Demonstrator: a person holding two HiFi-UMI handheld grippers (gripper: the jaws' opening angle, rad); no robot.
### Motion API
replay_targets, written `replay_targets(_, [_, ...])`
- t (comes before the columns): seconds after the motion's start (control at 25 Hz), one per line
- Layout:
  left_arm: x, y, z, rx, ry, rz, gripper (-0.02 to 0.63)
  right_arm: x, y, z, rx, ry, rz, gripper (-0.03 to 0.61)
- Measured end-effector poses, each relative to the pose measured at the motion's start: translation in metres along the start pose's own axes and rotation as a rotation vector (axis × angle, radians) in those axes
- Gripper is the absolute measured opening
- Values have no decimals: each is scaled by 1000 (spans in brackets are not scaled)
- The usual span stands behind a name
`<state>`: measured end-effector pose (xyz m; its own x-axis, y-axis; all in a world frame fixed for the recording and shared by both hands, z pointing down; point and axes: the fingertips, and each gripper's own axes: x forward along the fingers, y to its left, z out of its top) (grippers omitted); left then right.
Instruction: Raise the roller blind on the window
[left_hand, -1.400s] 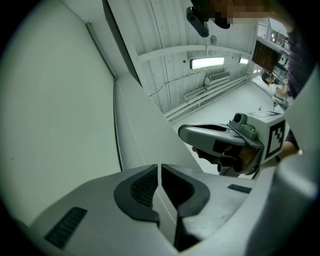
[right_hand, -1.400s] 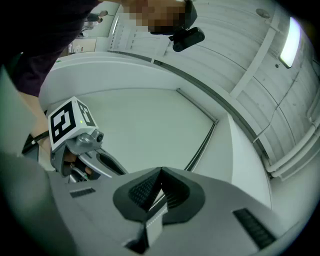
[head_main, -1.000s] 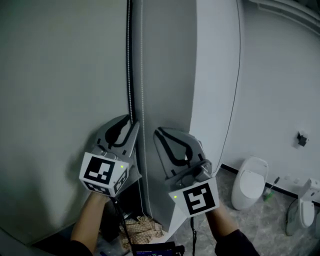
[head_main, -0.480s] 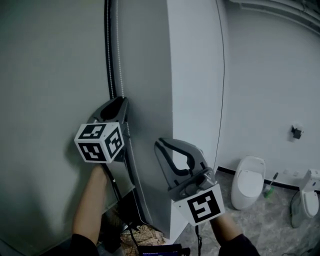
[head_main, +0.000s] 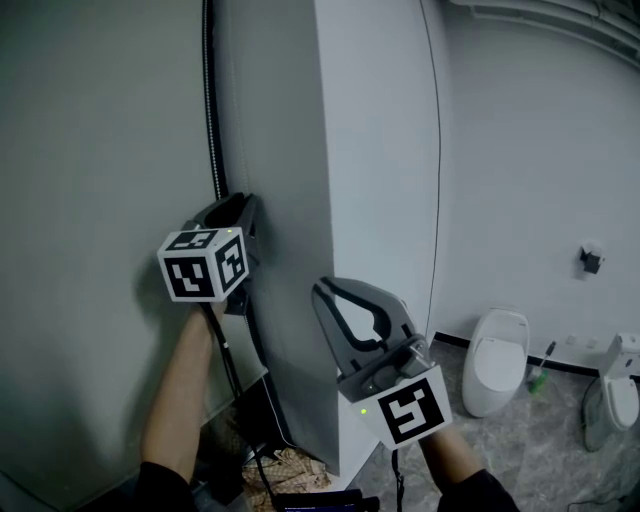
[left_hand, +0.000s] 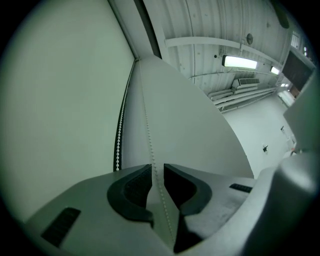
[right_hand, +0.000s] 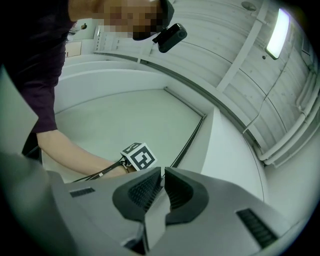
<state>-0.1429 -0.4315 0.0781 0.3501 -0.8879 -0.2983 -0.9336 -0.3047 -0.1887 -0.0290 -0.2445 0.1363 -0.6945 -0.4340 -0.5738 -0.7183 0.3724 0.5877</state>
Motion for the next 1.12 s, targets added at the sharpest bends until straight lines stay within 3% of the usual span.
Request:
replay_targets(0.16, [7,13,-9,-22,41,34,51,-2,0,-1,1,9,-5,11])
replay_targets(0.24, [11,15,-14,-50,61,14,51,-2,-1,-3,-1,14,-6,11])
replay_targets(0.32, [12,18,-16,-83,54,3,47,-1,-1,-6,1,21,-8,11])
replay_targets(0.36, [10,20,-15,-85,43,10,14,0,-1,-9,4,28,-9,9])
replay_targets(0.44, [3,20,-14,-63,17,14,9,-2,0,-21,29,66,-10,9])
replay_targets(0.56, [-19,1,-18,17,-9,-10,9,-5,-2,-36,181,135,-2,9])
replay_targets(0.68, [-54,-26,-16,99,-46,-28,9,8,-10,-22,430,63,87,11])
replay_targets(0.8, [-80,-43,-1,77,-62,-94,9,44,-18,-16,724,52,226,11])
replay_targets(0.88, [-92,-45,8,74,-56,-119,9,77,-22,-11,861,54,311,16])
replay_targets(1.0, [-112,-43,10,81,-50,-121,9,114,-24,-1,954,34,388,71])
replay_targets(1.12, [-133,-47,-6,127,-6,-108,9,135,-22,12,932,8,408,71])
